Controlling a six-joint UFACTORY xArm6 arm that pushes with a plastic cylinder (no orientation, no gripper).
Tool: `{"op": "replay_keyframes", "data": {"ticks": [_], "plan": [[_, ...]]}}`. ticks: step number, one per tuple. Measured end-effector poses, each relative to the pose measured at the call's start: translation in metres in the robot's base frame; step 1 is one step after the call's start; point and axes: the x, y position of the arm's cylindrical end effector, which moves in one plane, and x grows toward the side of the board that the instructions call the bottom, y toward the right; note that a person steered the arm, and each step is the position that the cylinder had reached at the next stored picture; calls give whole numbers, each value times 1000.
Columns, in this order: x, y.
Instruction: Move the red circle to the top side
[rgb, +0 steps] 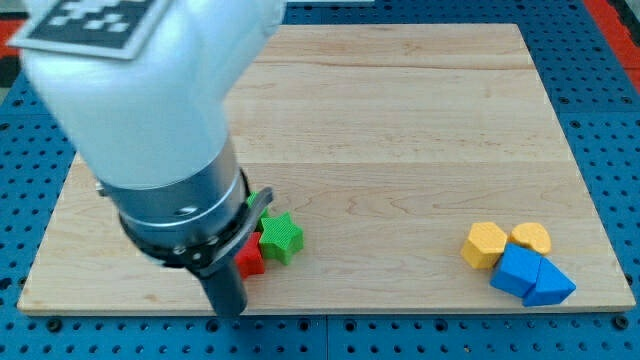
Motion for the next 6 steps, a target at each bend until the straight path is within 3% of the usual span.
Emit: {"op": "replay_keyframes", "data": {"ticks": [2,4,6], "plan": [[-16,29],[-49,-60],[-79,-66]]}}
